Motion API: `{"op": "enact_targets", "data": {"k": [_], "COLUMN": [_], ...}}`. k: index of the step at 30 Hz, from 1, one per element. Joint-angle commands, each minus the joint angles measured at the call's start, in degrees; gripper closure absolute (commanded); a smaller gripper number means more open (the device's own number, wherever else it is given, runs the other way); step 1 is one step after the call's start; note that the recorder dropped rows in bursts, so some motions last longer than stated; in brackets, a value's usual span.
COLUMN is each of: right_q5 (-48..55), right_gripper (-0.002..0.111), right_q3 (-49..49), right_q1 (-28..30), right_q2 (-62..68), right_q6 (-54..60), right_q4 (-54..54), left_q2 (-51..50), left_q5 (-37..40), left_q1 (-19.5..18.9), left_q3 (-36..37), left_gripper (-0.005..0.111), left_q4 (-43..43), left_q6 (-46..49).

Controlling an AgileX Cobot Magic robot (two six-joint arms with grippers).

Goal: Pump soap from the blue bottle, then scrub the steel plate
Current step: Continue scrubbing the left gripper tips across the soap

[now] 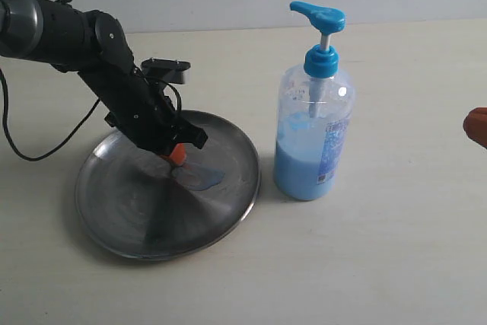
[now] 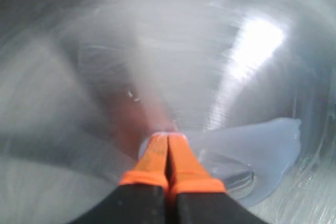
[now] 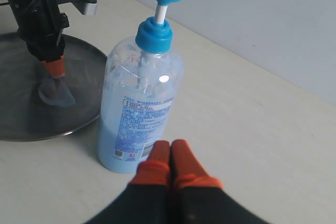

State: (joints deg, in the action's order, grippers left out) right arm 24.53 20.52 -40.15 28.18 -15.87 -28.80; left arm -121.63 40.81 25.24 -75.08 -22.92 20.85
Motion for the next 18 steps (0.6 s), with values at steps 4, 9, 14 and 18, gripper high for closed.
{"op": "enact_targets", "data": {"k": [4, 9, 14, 18], "right_q5": [-0.75, -0.75, -0.75, -0.75], "right_gripper": [0.108, 0.108, 0.108, 0.108], "right_q3": [-0.10, -0.10, -0.10, -0.10], "right_q1": [0.15, 0.15, 0.15, 0.15], "right_q2": [-0.17, -0.17, -0.17, -0.17], "right_q6": [0.27, 0.27, 0.27, 0.16], "right_q4": [-0.31, -0.31, -0.31, -0.31], "left_q2": [-0.90, -0.90, -0.90, -0.90], "left_q5": [2.22, 2.11, 1.88, 1.46], "left_q1": [3.39, 6.57, 8.39, 8.38], "left_q3": [0.44, 0.44, 0.44, 0.44], "left_gripper": [0.107, 0.107, 0.107, 0.107], "left_q4": [1.13, -1.83, -4.30, -4.56], "left_q6": [-0.24, 0.02, 0.49, 1.05]}}
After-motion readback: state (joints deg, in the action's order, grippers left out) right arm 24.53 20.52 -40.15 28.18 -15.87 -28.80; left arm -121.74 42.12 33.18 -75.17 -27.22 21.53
